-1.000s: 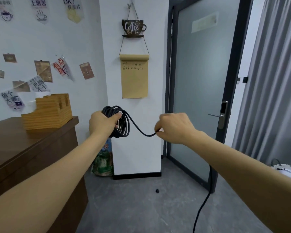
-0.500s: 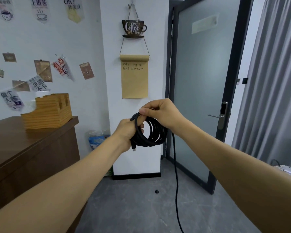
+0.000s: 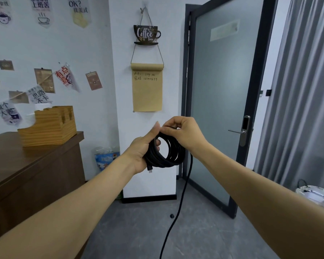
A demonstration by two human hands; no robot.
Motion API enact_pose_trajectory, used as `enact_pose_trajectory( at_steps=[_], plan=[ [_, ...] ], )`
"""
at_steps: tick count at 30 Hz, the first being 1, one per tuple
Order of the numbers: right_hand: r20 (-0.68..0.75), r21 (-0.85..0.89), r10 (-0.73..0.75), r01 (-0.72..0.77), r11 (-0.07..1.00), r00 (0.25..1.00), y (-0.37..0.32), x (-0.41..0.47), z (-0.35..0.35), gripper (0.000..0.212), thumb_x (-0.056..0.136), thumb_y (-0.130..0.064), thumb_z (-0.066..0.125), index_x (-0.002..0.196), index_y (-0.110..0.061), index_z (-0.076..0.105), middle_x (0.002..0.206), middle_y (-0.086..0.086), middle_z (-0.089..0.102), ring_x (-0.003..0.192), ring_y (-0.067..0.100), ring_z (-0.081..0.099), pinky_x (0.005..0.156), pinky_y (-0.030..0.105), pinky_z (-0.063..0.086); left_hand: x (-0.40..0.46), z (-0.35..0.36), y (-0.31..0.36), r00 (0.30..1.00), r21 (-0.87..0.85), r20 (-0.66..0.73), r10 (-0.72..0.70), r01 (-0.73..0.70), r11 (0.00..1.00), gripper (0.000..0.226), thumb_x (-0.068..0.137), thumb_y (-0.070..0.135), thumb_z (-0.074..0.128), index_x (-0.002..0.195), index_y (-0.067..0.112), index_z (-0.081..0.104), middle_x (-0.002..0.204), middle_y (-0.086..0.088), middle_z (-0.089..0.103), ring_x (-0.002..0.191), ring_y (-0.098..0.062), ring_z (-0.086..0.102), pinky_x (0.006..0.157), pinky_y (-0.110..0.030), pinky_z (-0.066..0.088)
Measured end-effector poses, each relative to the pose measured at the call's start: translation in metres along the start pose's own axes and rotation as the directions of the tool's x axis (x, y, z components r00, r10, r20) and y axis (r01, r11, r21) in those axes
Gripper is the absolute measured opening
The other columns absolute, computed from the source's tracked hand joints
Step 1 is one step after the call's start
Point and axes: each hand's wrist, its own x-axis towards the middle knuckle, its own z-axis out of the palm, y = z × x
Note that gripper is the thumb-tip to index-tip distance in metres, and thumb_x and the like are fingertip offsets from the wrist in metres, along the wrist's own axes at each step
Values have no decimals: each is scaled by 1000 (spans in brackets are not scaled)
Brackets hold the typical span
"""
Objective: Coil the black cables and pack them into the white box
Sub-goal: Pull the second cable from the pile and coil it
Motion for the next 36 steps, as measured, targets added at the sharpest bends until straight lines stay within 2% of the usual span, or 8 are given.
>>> enact_pose_trajectory(
  at_steps=[3,8,19,23,26,31,33,36],
  plan=[
    [27,-18,37,-37,999,999,-1,3,-1,10,77,-19,77,73,-15,68,69,10,60,63,15,56,68,33,52,3,-3,1,998,117,-15,54,-52,992,19,76,26,73,74,14,58,52,7,41,38,-4,39,40,-16,36],
    [152,-9,155,-155,988,976,-5,7,-8,14,81,-18,73,77,-7,65,59,2,52,36,2,38,39,14,31,8,-12,-1,994,226,-69,80,-62,972,21,82,11,68,67,13,52,47,6,41,36,-6,36,38,-16,32],
    [79,-29,318,-316,948,945,47,-7,-45,19,86,-18,68,72,-9,60,58,1,48,50,12,37,52,24,34,13,-63,20,935,-33,-354,0,-12,999,23,80,20,74,67,16,55,53,5,46,31,-6,43,37,-14,41],
    [-15,-175,327,-325,930,945,61,-12,-62,14,89,-19,64,79,-9,63,63,4,52,51,10,41,52,21,36,10,-79,29,898,-85,-440,-3,-39,996,26,78,26,75,67,16,55,42,7,51,32,-6,49,39,-18,45],
    [-91,-323,220,-238,916,971,62,-5,-59,9,90,-17,62,93,-9,65,67,1,56,56,11,48,58,25,43,11,-79,30,854,15,-513,87,-92,996,29,74,30,79,68,13,56,58,1,58,51,-13,57,49,-25,48],
    [33,-859,0,28,511,999,33,1,-33,17,91,-20,52,95,-22,69,89,-3,67,80,21,62,63,27,42,18,-66,29,730,357,-587,351,-155,921,37,72,37,80,77,8,58,82,-5,61,82,-25,58,74,-34,49],
    [200,-917,-62,210,339,978,18,0,-21,21,86,-19,50,91,-24,70,90,-2,69,80,23,63,58,25,38,20,-61,29,691,520,-562,454,-131,844,43,72,41,79,86,5,61,87,-8,63,84,-27,61,76,-37,53],
    [399,-875,-38,393,284,916,-8,-4,-8,18,85,-27,51,87,-27,69,86,-6,67,77,19,59,60,26,35,19,-56,28,644,675,-521,560,-90,732,48,72,45,78,86,3,60,82,-8,63,82,-29,62,72,-40,54]
  ],
)
